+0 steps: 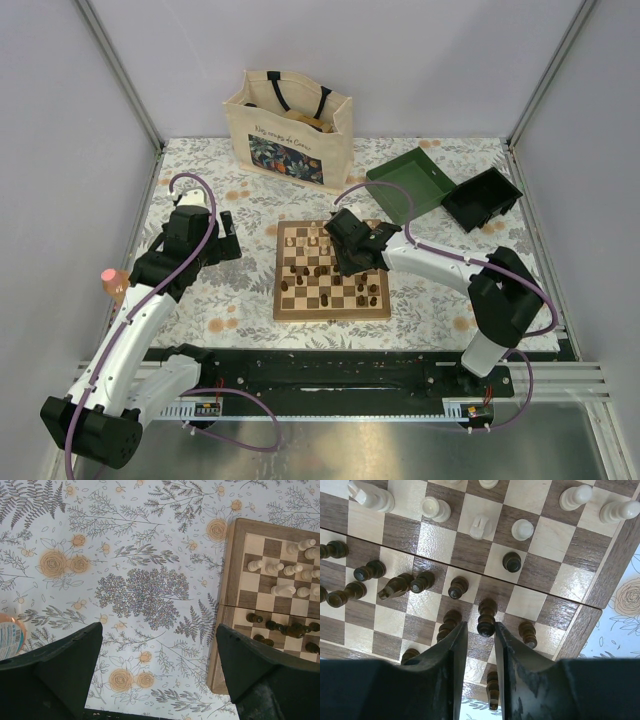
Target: Set up the chess pieces on the board
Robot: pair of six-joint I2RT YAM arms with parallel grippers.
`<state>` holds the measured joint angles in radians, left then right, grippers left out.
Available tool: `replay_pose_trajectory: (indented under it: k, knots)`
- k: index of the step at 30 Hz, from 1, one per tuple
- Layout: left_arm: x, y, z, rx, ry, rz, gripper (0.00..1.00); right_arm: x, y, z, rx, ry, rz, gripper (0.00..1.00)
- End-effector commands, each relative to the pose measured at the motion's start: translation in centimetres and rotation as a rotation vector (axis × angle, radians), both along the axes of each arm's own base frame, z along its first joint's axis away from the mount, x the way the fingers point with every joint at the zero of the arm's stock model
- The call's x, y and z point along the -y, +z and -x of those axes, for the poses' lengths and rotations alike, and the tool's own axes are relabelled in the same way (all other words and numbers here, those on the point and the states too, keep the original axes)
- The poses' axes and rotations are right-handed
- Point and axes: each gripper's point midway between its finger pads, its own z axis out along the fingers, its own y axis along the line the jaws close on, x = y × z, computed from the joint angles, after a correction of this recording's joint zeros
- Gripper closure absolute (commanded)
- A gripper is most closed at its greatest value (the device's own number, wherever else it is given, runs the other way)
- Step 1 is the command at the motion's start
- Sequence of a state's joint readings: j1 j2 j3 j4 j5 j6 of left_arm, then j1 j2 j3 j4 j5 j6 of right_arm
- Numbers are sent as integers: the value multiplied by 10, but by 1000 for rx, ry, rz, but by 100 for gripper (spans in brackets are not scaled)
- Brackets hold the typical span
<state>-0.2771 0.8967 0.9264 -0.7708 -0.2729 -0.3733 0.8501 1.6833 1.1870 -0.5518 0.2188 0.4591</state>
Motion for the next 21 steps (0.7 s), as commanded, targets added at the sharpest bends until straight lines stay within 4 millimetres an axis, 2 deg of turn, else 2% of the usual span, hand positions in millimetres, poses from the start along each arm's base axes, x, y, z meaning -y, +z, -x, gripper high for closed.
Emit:
replay_pose_trajectory:
  k: [1, 8, 15, 21]
  knots:
    - [1, 6, -3, 26, -6, 7, 1, 2, 4, -6, 20, -12, 2, 66]
    - [1, 6, -3, 26, -6, 7, 1, 5, 10, -9, 41, -9, 7, 77]
    - [1, 6, -3, 24, -8, 8, 1, 11, 37, -9, 99, -10, -25, 78]
    - [0, 6, -3, 27, -5, 9, 1, 15, 56, -1, 124, -1, -71, 79]
